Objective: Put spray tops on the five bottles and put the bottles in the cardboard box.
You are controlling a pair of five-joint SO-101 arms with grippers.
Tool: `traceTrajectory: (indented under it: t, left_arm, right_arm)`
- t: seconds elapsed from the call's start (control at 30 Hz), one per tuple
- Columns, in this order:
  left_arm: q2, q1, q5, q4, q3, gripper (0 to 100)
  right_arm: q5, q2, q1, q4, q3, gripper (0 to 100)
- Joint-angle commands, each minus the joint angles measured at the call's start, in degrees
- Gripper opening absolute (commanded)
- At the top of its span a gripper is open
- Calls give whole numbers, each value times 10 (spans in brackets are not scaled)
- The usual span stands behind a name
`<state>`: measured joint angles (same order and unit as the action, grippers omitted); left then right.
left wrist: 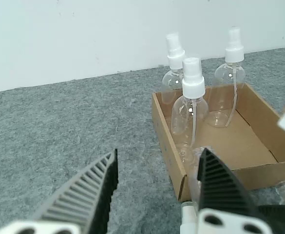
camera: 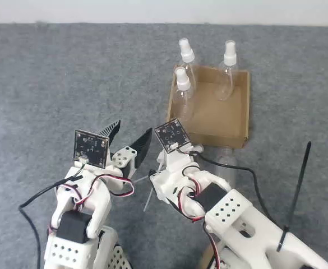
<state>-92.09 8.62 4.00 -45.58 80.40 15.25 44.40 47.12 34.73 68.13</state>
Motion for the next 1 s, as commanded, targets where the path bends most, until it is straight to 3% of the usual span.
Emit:
traceTrajectory:
  t: [0.0, 0.2, 0.63, 0.77, 0.87, 0.97]
  left_arm:
    - [-8, -4, -2, 13, -4, 246]
    - [-9, -4, -2, 13, -4, 246]
    - [-9, -4, -2, 13, -4, 246]
    - [-9, -4, -2, 13, -4, 246]
    - [-9, -4, -2, 13, -4, 246]
    - [-9, -4, -2, 13, -4, 246]
  right_arm:
    - [-16, 19, 4, -11, -40, 325]
    - [-74, 19, 36, -12, -43, 325]
    - [-78, 19, 44, -10, -90, 325]
    - [-135, 57, 44, -9, -93, 325]
    - [-137, 116, 36, 42, -103, 325]
    - [-137, 183, 1, 158, -141, 325]
